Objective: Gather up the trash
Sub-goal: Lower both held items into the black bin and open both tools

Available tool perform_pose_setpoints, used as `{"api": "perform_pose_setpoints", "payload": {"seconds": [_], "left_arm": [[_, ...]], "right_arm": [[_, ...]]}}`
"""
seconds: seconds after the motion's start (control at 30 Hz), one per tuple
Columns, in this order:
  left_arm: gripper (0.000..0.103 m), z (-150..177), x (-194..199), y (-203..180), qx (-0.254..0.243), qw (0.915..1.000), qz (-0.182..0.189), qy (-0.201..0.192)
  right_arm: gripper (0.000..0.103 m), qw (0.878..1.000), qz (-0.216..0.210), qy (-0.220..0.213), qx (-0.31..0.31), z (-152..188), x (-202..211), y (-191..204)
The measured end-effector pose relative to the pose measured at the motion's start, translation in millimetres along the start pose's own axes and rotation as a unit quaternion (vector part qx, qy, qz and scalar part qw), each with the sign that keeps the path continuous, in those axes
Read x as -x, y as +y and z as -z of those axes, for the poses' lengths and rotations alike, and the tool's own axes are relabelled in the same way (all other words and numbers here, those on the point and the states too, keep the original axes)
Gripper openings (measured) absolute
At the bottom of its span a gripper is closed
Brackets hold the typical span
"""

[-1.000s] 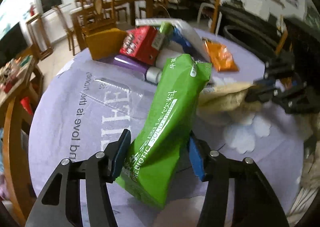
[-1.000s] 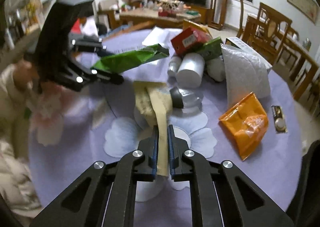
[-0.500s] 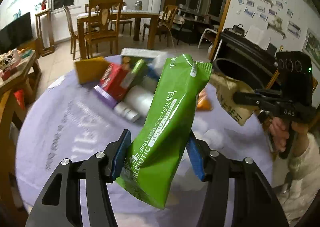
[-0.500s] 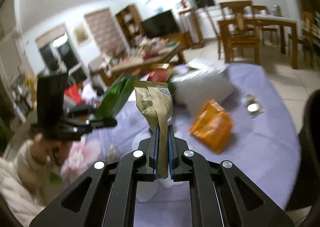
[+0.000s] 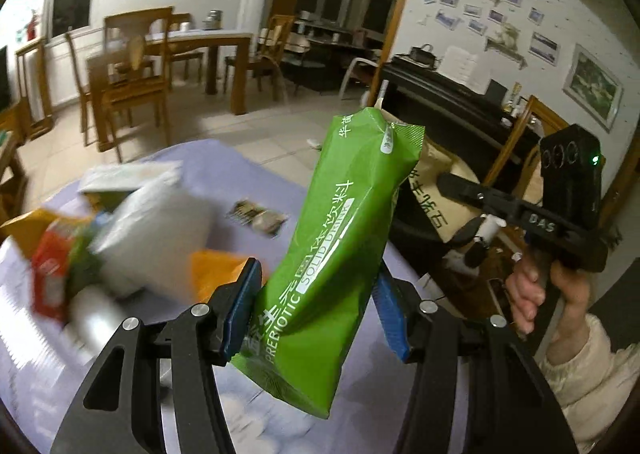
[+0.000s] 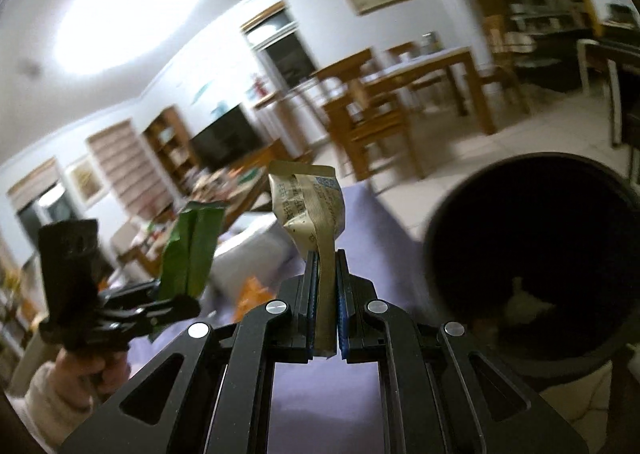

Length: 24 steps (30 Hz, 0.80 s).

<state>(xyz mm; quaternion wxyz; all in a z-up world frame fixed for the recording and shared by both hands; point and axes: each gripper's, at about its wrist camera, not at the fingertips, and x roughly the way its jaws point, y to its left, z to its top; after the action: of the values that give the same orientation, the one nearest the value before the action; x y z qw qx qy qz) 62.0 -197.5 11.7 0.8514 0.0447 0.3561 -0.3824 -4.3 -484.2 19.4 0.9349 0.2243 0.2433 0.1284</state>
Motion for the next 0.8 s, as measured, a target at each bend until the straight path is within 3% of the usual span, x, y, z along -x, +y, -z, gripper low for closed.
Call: {"api": "perform_pose_setpoints", "payload": {"seconds": [0.3,0.8], "left_arm": [[0.054,-38.9,-72.1,-46.4,-0.007,0.9975,0.069,0.018],[0.054,-58.2,-152.8,-83.2,-0.022,0.9934,0.098,0.055]], "right_arm": [[0.009,0.994,0.07,-0.05,-0.067,-2.6,26.3,-85.5],[0.009,0.986,0.103,-0.058,-0.119,24.0,36.2,-159.6]]}}
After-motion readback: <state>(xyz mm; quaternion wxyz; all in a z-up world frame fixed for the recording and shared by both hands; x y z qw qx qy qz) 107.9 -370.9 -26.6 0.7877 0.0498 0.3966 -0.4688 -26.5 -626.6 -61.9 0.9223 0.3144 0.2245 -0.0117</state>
